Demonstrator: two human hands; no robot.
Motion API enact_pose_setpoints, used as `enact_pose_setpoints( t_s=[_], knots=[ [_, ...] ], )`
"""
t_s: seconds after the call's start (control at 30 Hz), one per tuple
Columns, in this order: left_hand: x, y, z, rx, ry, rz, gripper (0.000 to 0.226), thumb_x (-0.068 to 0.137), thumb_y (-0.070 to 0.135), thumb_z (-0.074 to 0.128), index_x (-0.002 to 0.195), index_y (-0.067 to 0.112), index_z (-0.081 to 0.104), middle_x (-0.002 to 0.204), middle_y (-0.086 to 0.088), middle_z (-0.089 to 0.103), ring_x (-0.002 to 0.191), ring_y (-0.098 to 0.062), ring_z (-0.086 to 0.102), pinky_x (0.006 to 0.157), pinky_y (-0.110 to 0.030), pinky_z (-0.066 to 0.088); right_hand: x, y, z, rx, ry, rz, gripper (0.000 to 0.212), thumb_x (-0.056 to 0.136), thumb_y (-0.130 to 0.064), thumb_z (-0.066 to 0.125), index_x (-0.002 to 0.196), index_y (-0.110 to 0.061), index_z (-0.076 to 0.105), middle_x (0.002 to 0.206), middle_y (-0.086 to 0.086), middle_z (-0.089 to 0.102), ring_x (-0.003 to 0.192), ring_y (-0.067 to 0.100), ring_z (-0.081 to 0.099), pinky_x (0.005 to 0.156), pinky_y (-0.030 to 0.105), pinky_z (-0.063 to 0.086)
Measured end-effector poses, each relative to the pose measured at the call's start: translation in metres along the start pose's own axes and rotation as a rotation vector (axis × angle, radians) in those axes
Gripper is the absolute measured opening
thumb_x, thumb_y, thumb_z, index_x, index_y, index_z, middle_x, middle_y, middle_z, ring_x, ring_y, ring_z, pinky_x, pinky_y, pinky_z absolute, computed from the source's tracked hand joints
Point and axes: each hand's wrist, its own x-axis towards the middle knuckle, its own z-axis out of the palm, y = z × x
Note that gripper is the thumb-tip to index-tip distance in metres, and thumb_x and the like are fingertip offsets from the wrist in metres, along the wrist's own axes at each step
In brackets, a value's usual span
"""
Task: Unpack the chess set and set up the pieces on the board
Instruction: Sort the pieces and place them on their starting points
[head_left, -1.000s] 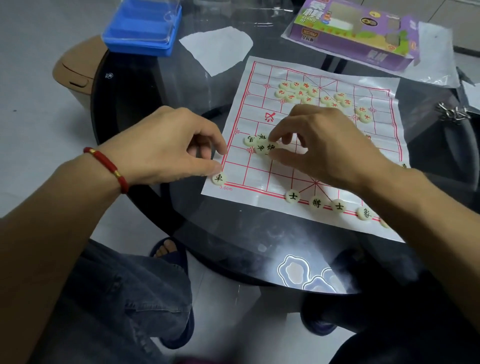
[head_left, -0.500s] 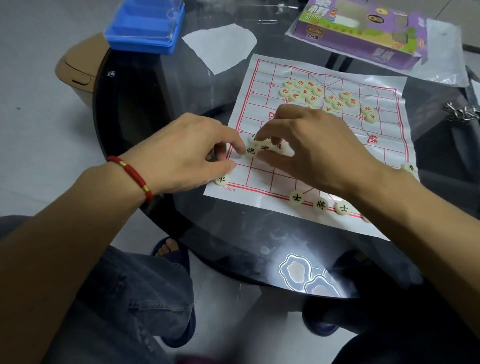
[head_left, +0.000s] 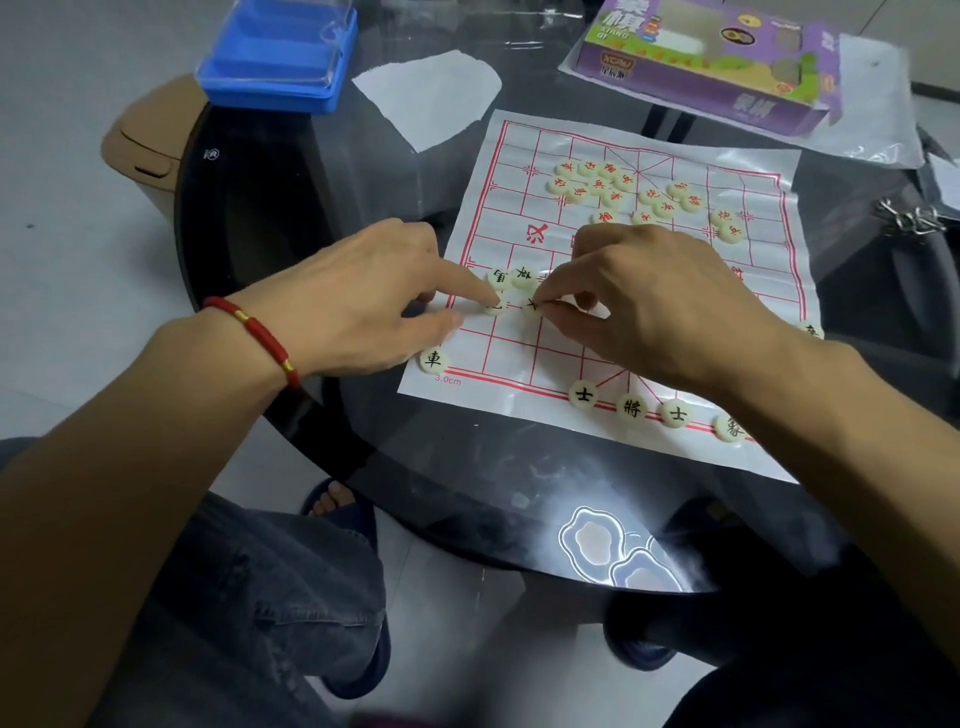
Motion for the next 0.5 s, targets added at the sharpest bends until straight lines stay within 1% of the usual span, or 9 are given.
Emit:
enact_pose_setpoints(
  t_s=[0.1,0.27,0.37,0.43,0.5],
  knots=[
    [0.004,0.0,-0.003,-0.034,-0.022,-0.014,0.04,0.096,0.045,0.052,0.135,0.049,0.055,0.1,0.01,0.048,0.092,-0.012,0.045,0.068,-0.017,0.036,0.0,0.001,0.001,0.023,0.009,-0.003,0.024,0.098,-0.032,0.062,0.117,-0.026,0.075,0.098,-0.003,0.063,0.08,0.018,0.058,0.061,0.037,0.055],
    [0.009,0.0,-0.005,-0.071,-0.026,-0.002,0.037,0.096,0.041,0.057,0.132,0.049,0.058,0.101,0.015,0.046,0.089,-0.006,0.047,0.067,-0.016,0.036,0.005,0.002,0.003,0.04,0.011,0.017,0.031,0.095,-0.039,0.065,0.123,-0.025,0.071,0.106,-0.001,0.064,0.086,0.021,0.063,0.067,0.041,0.058],
    [0.011,-0.001,-0.006,-0.073,-0.029,0.004,0.036,0.096,0.04,0.058,0.13,0.051,0.058,0.103,0.013,0.047,0.089,-0.003,0.046,0.07,-0.018,0.036,0.007,-0.001,0.005,0.045,-0.031,0.0,0.03,0.096,-0.036,0.066,0.123,-0.024,0.07,0.109,0.001,0.063,0.089,0.02,0.063,0.069,0.038,0.057],
    [0.013,-0.001,-0.005,-0.081,-0.031,0.002,0.036,0.096,0.038,0.058,0.129,0.051,0.058,0.103,0.015,0.046,0.09,-0.002,0.045,0.071,-0.02,0.036,0.008,-0.002,0.006,0.06,-0.032,-0.009,0.025,0.096,-0.031,0.067,0.119,-0.023,0.072,0.107,0.001,0.063,0.087,0.019,0.062,0.068,0.037,0.057],
    [0.014,-0.001,-0.005,-0.091,-0.03,0.004,0.036,0.096,0.037,0.059,0.13,0.05,0.058,0.101,0.018,0.044,0.09,-0.002,0.045,0.071,-0.019,0.036,0.009,-0.003,0.005,0.089,-0.028,-0.01,0.022,0.095,-0.029,0.068,0.116,-0.024,0.074,0.103,-0.001,0.064,0.084,0.018,0.06,0.067,0.039,0.057]
  ],
)
